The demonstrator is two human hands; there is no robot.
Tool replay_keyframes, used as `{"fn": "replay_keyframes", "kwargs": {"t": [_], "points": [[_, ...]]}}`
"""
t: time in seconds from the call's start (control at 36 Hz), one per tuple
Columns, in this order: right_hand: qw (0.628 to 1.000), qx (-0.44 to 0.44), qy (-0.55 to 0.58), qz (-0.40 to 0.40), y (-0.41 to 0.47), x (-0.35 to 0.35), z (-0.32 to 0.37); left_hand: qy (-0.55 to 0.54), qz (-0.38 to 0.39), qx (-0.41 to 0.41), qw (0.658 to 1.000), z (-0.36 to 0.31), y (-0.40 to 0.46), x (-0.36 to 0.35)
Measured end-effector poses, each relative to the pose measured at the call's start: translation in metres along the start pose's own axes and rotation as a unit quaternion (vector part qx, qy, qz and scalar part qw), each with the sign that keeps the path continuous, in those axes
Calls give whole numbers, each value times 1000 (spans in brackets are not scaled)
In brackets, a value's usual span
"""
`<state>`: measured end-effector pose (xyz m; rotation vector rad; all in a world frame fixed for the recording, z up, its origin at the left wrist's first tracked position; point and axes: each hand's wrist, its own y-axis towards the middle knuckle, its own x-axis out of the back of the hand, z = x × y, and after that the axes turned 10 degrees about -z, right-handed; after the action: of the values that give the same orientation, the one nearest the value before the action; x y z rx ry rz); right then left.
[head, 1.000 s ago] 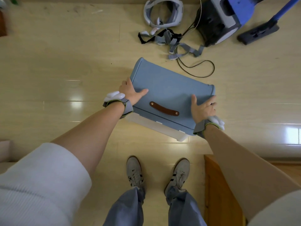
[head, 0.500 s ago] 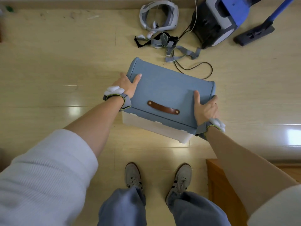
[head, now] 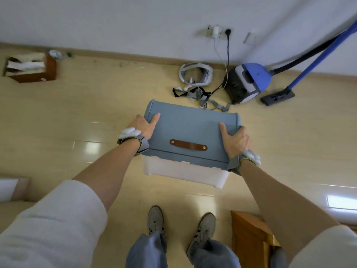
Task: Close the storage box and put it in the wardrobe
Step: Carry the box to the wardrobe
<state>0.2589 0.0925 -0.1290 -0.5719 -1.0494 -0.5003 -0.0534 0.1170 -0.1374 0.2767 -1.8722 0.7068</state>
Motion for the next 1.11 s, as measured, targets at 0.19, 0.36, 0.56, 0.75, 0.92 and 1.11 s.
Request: {"fn": "replay_keyframes", "kwargs": {"t": [0.19, 0.36, 0.56, 0.75, 0.92, 1.11], "points": [[998, 66, 3, 19, -43, 123, 71, -3, -39, -3, 999, -6, -56, 159], [994, 104, 11, 15, -85, 214, 133, -17, -71, -1, 997, -4, -107, 275], [988, 149, 36, 7, -123, 285, 186, -43, -132, -8, 990, 16, -157, 366], [967, 253, 1, 19, -172, 344, 218, -57, -179, 44, 981, 54, -206, 419], [945, 323, 15, 39, -202, 369, 221, -73, -211, 86, 971, 85, -261, 436], [911, 406, -4, 67, -231, 384, 205, -67, -240, 160, 955, 108, -345, 432]]}}
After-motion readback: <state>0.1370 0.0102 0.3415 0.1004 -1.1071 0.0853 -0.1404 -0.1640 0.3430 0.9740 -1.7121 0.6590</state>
